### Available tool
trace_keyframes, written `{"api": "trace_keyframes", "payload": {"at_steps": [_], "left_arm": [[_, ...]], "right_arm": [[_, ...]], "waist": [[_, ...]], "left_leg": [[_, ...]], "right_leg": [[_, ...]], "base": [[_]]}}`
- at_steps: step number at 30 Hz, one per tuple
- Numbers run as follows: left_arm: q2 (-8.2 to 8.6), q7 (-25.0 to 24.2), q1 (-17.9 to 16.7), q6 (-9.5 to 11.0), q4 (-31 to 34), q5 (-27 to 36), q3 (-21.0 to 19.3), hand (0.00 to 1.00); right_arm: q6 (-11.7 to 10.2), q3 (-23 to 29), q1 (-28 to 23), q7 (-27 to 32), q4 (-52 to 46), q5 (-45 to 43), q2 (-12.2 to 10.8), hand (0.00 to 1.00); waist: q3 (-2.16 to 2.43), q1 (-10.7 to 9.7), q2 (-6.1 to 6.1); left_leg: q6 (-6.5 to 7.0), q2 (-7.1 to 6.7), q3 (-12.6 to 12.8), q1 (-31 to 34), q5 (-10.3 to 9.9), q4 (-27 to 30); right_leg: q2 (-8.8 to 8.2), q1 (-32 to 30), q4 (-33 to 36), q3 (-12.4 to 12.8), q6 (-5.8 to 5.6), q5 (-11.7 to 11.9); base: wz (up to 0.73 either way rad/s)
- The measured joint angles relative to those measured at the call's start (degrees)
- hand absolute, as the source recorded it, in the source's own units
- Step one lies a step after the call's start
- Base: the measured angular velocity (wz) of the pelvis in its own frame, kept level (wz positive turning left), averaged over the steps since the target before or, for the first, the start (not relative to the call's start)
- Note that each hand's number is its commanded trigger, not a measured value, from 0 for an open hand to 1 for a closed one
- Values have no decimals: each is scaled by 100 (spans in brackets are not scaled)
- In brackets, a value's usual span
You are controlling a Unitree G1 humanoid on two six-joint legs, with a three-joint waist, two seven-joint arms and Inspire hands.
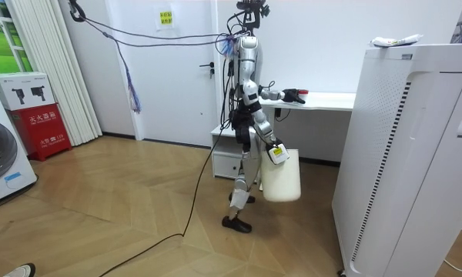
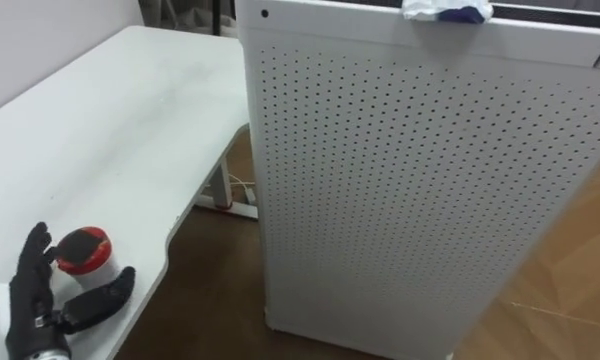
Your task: Pick garbage
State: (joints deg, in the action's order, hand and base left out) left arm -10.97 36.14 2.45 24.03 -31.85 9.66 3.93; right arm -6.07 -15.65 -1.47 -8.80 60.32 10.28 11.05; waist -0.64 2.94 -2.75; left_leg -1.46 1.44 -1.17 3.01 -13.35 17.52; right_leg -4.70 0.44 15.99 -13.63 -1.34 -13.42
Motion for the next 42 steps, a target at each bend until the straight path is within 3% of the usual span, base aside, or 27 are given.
{"api": "trace_keyframes", "payload": {"at_steps": [4,8,19,23,27,30,36,40,42], "left_arm": [[-34,138,185,28,-130,625,-7,100],[-45,247,286,43,-129,1105,7,100],[-41,230,289,22,-90,980,76,100],[72,167,288,-171,328,985,176,100],[246,-376,288,-305,849,509,844,100],[252,-920,298,-388,1201,61,1261,100],[116,-1884,305,-463,2187,-272,1738,100],[102,-2474,316,-508,2241,-507,1814,100],[8,-2851,356,-567,2344,-496,2001,100]], "right_arm": [[26,-61,-1,2,-26,14,1,100],[141,-70,2,1,-82,14,-1,100],[189,-270,61,2,-77,21,-19,100],[180,-331,157,-18,-45,19,-25,100],[173,-327,252,-6,-35,14,-73,100],[86,-326,292,-7,-24,15,-161,100],[63,-312,420,-62,-23,65,-153,100],[16,-314,512,-112,-16,62,-102,100],[-26,-316,540,-112,-15,65,-46,100]], "waist": [[-27,-10,-28],[-25,-10,-31],[-7,-70,9],[-7,-129,8],[-20,-160,20],[-44,-318,53],[-56,-497,153],[-76,-587,196],[-90,-587,272]], "left_leg": [[12,-27,8,-56,7,-13],[16,-29,57,-57,5,-25],[37,-20,62,23,22,-19],[63,-19,62,228,43,35],[91,-7,208,345,60,46],[93,-5,250,342,61,37],[101,20,419,440,67,18],[101,20,431,439,67,13],[101,16,436,476,67,14]], "right_leg": [[-29,30,-30,-3,-26,14],[-35,21,-57,12,-37,20],[-29,52,-100,-49,-44,39],[-30,-126,-112,-50,-49,105],[-31,-289,-126,63,-57,199],[-31,-312,-138,98,-61,220],[-20,-554,-52,284,-51,234],[-19,-567,-52,302,-51,233],[-20,-629,-29,332,-51,233]], "base": [[0],[-2],[3],[0],[-17],[-11],[-17],[-1],[-2]]}}
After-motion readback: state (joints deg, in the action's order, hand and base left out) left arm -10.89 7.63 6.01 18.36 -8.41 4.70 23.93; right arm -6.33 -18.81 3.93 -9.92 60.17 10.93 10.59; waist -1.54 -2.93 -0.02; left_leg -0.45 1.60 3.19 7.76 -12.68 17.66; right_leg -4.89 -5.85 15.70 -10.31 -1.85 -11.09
